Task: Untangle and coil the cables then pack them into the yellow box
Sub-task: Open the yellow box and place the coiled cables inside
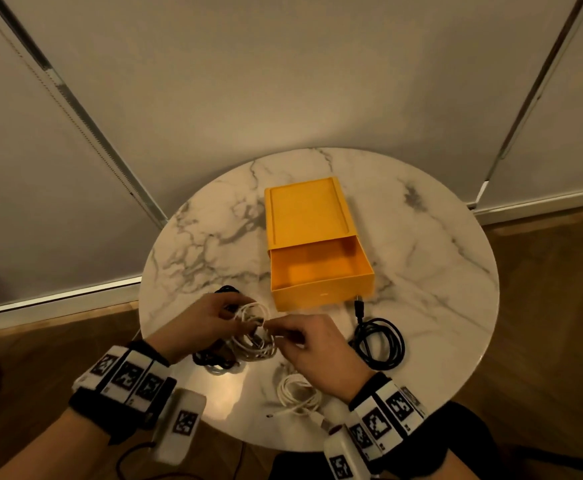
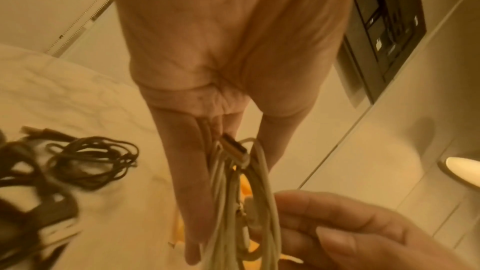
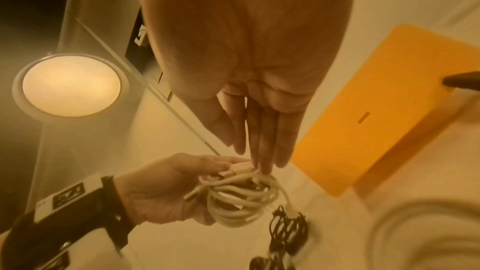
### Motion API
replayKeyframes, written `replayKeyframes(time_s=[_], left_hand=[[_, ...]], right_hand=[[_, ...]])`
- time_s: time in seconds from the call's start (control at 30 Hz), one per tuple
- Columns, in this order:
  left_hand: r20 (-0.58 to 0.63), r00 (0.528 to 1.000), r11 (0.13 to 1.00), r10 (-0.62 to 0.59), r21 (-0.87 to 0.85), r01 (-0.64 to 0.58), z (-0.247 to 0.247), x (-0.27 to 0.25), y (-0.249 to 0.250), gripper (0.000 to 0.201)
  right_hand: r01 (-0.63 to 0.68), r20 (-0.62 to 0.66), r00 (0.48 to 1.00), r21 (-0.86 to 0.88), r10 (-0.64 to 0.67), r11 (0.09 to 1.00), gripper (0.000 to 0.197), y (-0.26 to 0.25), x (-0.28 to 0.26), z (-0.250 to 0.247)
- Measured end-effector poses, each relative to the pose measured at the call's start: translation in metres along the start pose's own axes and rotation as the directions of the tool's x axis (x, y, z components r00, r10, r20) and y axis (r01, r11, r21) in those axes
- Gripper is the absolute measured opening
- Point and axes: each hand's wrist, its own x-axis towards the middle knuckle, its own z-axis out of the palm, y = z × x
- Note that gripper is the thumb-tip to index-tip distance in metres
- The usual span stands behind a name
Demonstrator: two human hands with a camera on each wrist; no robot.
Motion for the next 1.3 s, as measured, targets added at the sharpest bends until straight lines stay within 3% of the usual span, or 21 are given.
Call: replayKeyframes(time_s=[0.1, 0.17, 0.2, 0.27, 0.33, 0.43, 0.53, 0.63, 0.77, 0.9, 0.93, 1.03, 1.1, 1.17, 1.2, 1.27, 1.3], left_hand=[[0.031, 0.999, 0.984, 0.015, -0.177, -0.010, -0.011, -0.001, 0.030, 0.033], [0.061, 0.998, 0.975, 0.005, -0.223, 0.009, -0.013, 0.009, 0.047, 0.037], [0.071, 0.997, 0.970, 0.007, -0.241, 0.011, -0.012, 0.017, 0.055, 0.037], [0.080, 0.997, 0.959, 0.003, -0.284, 0.020, -0.003, 0.043, 0.067, 0.035], [0.068, 0.997, 0.948, -0.048, -0.312, 0.067, 0.010, 0.072, 0.078, 0.026], [0.082, 0.983, 0.944, -0.167, -0.275, 0.183, 0.031, 0.114, 0.085, 0.019], [0.110, 0.953, 0.922, -0.281, -0.244, 0.300, 0.046, 0.145, 0.077, 0.018], [0.108, 0.932, 0.874, -0.347, -0.322, 0.363, 0.056, 0.161, 0.062, 0.015], [-0.003, 0.945, 0.807, -0.326, -0.522, 0.277, 0.078, 0.176, 0.050, 0.006], [-0.082, 0.952, 0.736, -0.295, -0.655, 0.172, 0.094, 0.193, 0.052, 0.006], [-0.086, 0.955, 0.734, -0.285, -0.660, 0.160, 0.096, 0.198, 0.053, 0.006], [-0.107, 0.948, 0.812, -0.299, -0.551, 0.194, 0.108, 0.209, 0.052, 0.040], [-0.193, 0.902, 0.820, -0.385, -0.519, 0.239, 0.113, 0.223, 0.046, 0.037], [-0.301, 0.884, 0.851, -0.358, -0.496, 0.176, 0.114, 0.224, 0.045, 0.033], [-0.287, 0.887, 0.816, -0.360, -0.559, 0.150, 0.110, 0.217, 0.052, 0.033], [-0.279, 0.889, 0.829, -0.362, -0.532, 0.170, 0.109, 0.208, 0.060, 0.042], [-0.284, 0.877, 0.786, -0.387, -0.599, 0.152, 0.109, 0.207, 0.060, 0.046]], right_hand=[[-0.014, -0.054, 0.998, 0.306, 0.031, 0.952, 0.032, -0.003, 0.011, -0.024], [-0.052, -0.134, 0.978, 0.579, 0.158, 0.814, 0.032, 0.004, 0.019, -0.045], [-0.061, -0.205, 0.950, 0.614, 0.234, 0.787, 0.032, 0.012, 0.023, -0.056], [-0.154, -0.347, 0.881, 0.430, 0.320, 0.890, 0.034, 0.033, 0.029, -0.074], [-0.282, -0.349, 0.881, 0.155, 0.319, 0.947, 0.033, 0.049, 0.030, -0.080], [-0.306, -0.307, 0.904, 0.025, 0.299, 0.952, 0.034, 0.059, 0.029, -0.071], [-0.273, -0.331, 0.905, 0.029, 0.267, 0.962, 0.032, 0.062, 0.027, -0.065], [-0.233, -0.342, 0.913, 0.005, 0.221, 0.972, 0.031, 0.062, 0.025, -0.064], [-0.157, -0.309, 0.941, -0.051, 0.134, 0.986, 0.027, 0.061, 0.026, -0.060], [-0.148, -0.287, 0.949, -0.052, 0.127, 0.988, 0.022, 0.070, 0.027, -0.053], [-0.147, -0.305, 0.943, -0.026, 0.132, 0.989, 0.025, 0.072, 0.027, -0.053], [-0.135, -0.343, 0.926, 0.100, 0.161, 0.986, 0.036, 0.072, 0.022, -0.056], [-0.129, -0.347, 0.922, 0.150, 0.175, 0.980, 0.049, 0.072, 0.021, -0.058], [-0.132, -0.358, 0.916, 0.161, 0.182, 0.978, 0.052, 0.075, 0.021, -0.057], [-0.137, -0.362, 0.912, 0.173, 0.193, 0.975, 0.053, 0.078, 0.021, -0.057], [-0.152, -0.371, 0.903, 0.195, 0.216, 0.969, 0.052, 0.080, 0.021, -0.059], [-0.152, -0.372, 0.903, 0.198, 0.217, 0.968, 0.050, 0.081, 0.021, -0.060]])
